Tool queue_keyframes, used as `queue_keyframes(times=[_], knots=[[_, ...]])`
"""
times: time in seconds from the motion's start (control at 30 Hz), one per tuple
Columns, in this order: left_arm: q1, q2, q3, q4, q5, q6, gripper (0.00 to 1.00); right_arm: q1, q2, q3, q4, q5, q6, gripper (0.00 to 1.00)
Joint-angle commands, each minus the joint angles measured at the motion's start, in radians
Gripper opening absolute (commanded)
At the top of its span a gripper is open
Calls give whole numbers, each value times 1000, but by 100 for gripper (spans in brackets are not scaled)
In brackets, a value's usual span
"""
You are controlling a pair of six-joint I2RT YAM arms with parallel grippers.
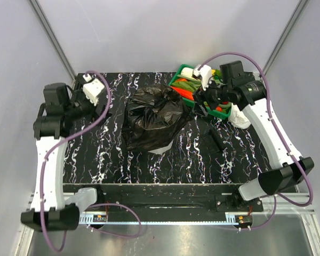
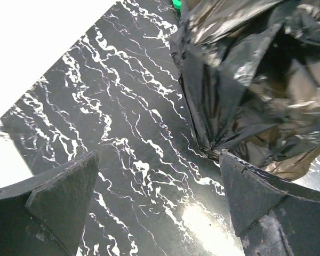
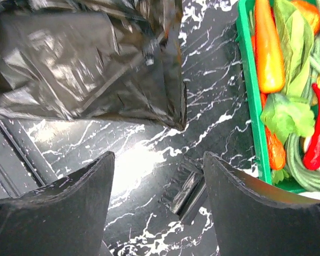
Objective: Put the trash bags into the trash bin
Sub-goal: Place the trash bag in the trash bin.
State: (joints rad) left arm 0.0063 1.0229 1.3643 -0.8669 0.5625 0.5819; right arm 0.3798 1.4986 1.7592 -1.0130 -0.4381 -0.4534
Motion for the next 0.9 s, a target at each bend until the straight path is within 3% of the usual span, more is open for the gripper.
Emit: queue_keyframes(times=[0.0, 0.27, 0.63, 0.87], knots=[[122, 106, 52, 8, 295, 119, 99, -44, -63, -136, 106, -80, -91, 74], [155, 226, -22, -20, 442, 285, 99, -78, -97, -375, 296, -212, -251, 82], [149, 373, -36, -64, 521, 488, 99, -107, 89, -311, 336, -350, -338, 84], [115, 470, 7, -162, 548, 601, 99, -107, 156, -267, 361, -412, -323, 75]])
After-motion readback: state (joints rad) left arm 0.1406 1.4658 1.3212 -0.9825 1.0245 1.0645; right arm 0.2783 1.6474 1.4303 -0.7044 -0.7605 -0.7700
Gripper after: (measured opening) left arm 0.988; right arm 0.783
